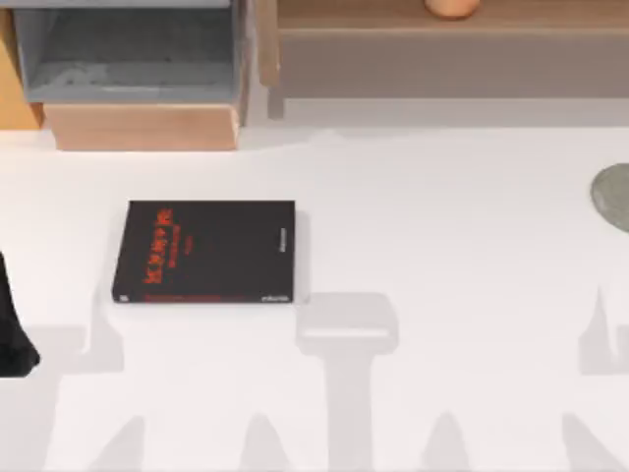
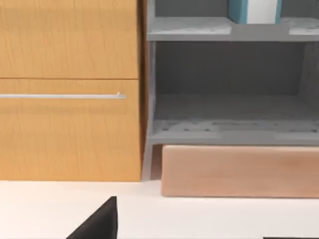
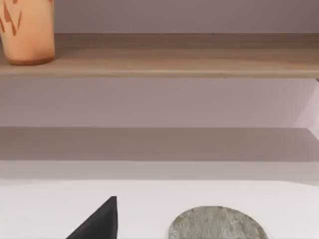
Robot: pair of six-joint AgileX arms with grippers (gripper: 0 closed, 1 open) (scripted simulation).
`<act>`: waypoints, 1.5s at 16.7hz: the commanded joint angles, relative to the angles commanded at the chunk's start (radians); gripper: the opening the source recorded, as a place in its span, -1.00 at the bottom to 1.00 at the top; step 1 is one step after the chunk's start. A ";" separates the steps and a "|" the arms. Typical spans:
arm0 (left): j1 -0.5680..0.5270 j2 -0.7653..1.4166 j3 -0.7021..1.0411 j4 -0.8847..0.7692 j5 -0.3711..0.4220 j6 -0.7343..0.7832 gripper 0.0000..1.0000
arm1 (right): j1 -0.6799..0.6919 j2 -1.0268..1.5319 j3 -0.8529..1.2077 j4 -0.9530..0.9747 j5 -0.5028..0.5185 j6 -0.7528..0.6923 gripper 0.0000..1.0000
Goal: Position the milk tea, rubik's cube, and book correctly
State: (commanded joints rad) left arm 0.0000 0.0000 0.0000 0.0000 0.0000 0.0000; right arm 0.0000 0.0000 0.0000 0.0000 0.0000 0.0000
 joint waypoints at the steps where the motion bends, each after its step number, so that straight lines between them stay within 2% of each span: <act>1: 0.000 0.000 0.000 0.000 0.000 0.000 1.00 | 0.000 0.000 0.000 0.000 0.000 0.000 1.00; 5: 0.000 0.000 0.000 0.000 0.000 0.000 1.00 | 0.019 0.062 0.045 0.030 0.020 0.000 1.00; 9: 0.000 0.000 0.000 0.000 0.000 0.000 1.00 | 0.082 0.291 0.195 0.131 0.087 0.001 1.00; 21: 0.000 0.000 0.000 0.000 0.000 0.000 1.00 | 0.365 1.456 0.879 0.592 0.392 0.003 1.00; 25: 0.000 0.000 0.000 0.000 0.000 0.000 1.00 | 0.438 1.771 1.057 0.711 0.472 0.004 1.00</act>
State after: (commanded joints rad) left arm 0.0000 0.0000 0.0000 0.0000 0.0000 0.0000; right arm 0.4384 1.7709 1.0568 0.7108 0.4718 0.0040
